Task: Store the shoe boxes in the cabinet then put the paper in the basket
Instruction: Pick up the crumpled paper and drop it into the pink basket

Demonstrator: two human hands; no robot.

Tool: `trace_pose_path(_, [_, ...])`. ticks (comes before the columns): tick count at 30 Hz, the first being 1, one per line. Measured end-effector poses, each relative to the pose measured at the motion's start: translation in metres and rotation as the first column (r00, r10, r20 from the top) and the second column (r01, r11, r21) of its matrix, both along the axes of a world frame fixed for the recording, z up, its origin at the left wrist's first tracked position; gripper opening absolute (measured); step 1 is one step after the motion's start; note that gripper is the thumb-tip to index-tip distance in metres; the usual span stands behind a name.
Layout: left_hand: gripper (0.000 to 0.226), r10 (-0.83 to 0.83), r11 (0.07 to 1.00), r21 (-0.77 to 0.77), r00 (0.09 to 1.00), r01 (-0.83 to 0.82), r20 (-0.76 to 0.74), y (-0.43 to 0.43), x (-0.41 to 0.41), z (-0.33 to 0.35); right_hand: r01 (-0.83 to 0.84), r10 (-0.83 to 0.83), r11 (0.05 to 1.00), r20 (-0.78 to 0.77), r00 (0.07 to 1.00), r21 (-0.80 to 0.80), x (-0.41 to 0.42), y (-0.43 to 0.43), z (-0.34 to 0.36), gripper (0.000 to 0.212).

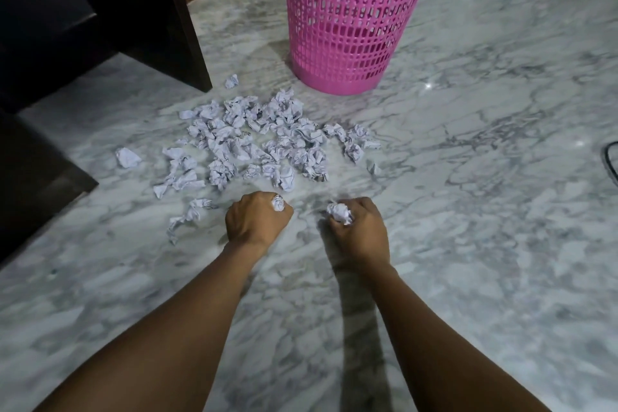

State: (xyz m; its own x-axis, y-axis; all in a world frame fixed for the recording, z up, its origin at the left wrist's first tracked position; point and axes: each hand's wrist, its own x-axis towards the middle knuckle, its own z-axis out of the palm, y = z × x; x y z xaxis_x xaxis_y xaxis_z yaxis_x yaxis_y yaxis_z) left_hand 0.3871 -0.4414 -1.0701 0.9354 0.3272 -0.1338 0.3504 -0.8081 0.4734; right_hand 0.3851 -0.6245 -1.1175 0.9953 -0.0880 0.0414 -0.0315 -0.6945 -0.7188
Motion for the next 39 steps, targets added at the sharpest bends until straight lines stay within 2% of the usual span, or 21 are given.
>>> trace_pose_path(4, [0.039,-0.052,0.999,-0.011,0.999,0.052,0.007,-0.005,-0.005,-0.005,-0.067,0.077,0.983,0.051,0.996,-0.170,-0.009,0.003,-0.016,0.033])
trace_pose_path(7, [0.032,-0.074,0.997,-0.023,0.997,0.074,0.006,-0.010,-0.007,-0.005,-0.142,0.170,0.959,0.097,0.981,-0.247,-0.010,0.000,-0.021,0.033])
trace_pose_path(10, [0.029,-0.101,0.995,-0.024,0.995,0.101,-0.003,-0.014,-0.006,-0.005,-0.217,0.230,0.948,0.031,0.973,-0.233,-0.003,-0.001,-0.023,0.032])
trace_pose_path(13, [0.027,-0.113,0.994,-0.015,0.994,0.113,-0.003,-0.016,-0.005,-0.005,-0.208,0.209,0.959,-0.017,0.978,-0.192,0.001,0.003,-0.016,0.030])
trace_pose_path(17, [0.030,-0.088,0.996,-0.015,0.996,0.089,0.016,-0.015,-0.003,-0.007,-0.200,0.197,0.975,-0.044,0.979,-0.100,0.012,0.000,-0.003,0.015])
trace_pose_path(19, [0.032,-0.073,0.997,-0.023,0.997,0.073,0.027,-0.016,-0.002,-0.009,-0.063,0.066,0.996,-0.042,0.997,0.070,0.028,-0.007,0.009,0.010])
trace_pose_path(21, [0.032,-0.049,0.998,-0.038,0.998,0.051,0.039,-0.019,-0.001,-0.009,0.106,-0.102,0.971,-0.028,0.994,0.215,0.047,-0.019,0.022,0.020])
trace_pose_path(23, [0.033,-0.043,0.998,-0.035,0.997,0.046,0.061,-0.024,0.002,-0.007,0.176,-0.190,0.964,0.056,0.980,0.197,0.067,-0.030,0.031,0.022])
trace_pose_path(26, [0.038,-0.059,0.998,-0.015,0.995,0.060,0.085,-0.031,0.009,-0.005,0.259,-0.279,0.940,0.064,0.958,0.223,0.096,-0.041,0.037,0.021])
trace_pose_path(29, [0.042,-0.086,0.996,-0.016,0.992,0.088,0.089,-0.038,0.018,-0.003,0.265,-0.271,0.955,0.030,0.962,0.131,0.115,-0.047,0.030,0.020])
trace_pose_path(33, [0.026,-0.164,0.987,0.018,0.979,0.163,0.122,-0.042,0.033,0.004,0.094,-0.099,0.992,-0.057,0.993,-0.085,0.118,-0.044,0.005,0.034])
trace_pose_path(36, [0.026,-0.189,0.982,0.032,0.968,0.186,0.164,-0.042,0.040,0.008,0.090,-0.093,0.979,-0.008,0.996,-0.182,0.117,-0.039,-0.008,0.038])
trace_pose_path(39, [0.036,-0.205,0.979,0.038,0.966,0.201,0.157,-0.042,0.041,0.006,0.077,-0.079,0.976,0.002,0.997,-0.205,0.119,-0.033,-0.009,0.039])
